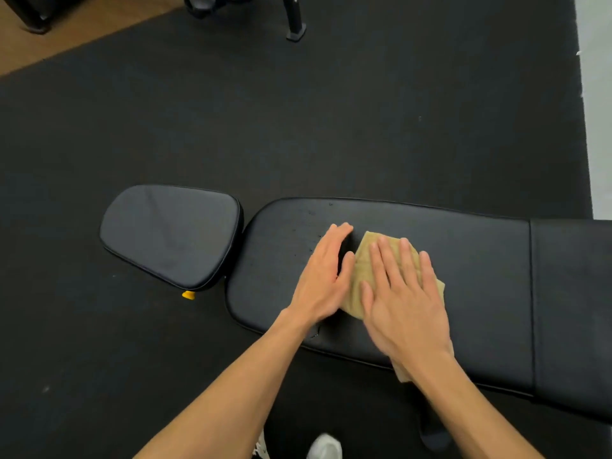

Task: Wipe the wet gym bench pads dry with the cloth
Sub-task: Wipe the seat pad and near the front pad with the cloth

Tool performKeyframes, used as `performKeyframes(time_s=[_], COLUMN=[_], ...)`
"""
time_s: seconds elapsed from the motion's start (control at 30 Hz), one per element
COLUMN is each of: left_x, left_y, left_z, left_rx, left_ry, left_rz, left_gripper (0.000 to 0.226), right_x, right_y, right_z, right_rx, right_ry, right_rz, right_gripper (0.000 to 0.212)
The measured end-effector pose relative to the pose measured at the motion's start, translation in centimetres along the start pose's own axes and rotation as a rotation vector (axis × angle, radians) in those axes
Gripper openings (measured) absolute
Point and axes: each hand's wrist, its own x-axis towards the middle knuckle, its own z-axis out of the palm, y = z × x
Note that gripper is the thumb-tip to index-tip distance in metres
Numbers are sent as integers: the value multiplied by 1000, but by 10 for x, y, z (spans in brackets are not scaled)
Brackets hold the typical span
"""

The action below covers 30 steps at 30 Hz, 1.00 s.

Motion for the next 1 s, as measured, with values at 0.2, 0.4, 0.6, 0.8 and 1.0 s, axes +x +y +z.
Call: performKeyframes(time_s=[0.2,0.4,0.6,0.8,1.0], left_x=[12,-6,-5,-4,-4], left_y=[-56,-82,-86,-85,-87], left_z=[-18,-17,-16,-18,-15], left_rx=[134,203,213,187,196], left_ry=[173,114,124,134,154], left_rz=[-129,-228,-213,-222,-221], left_gripper=[60,65,64,63,62], right_x=[26,65,87,61,133], right_y=[-12,-29,-60,-12,-72], right_z=[5,5,16,5,14], right_rx=[-20,-16,-24,-68,-61], right_ry=[-26,37,-34,-22,-51], right_rz=[53,131,34,-43,93], right_gripper=[79,75,75,75,76])
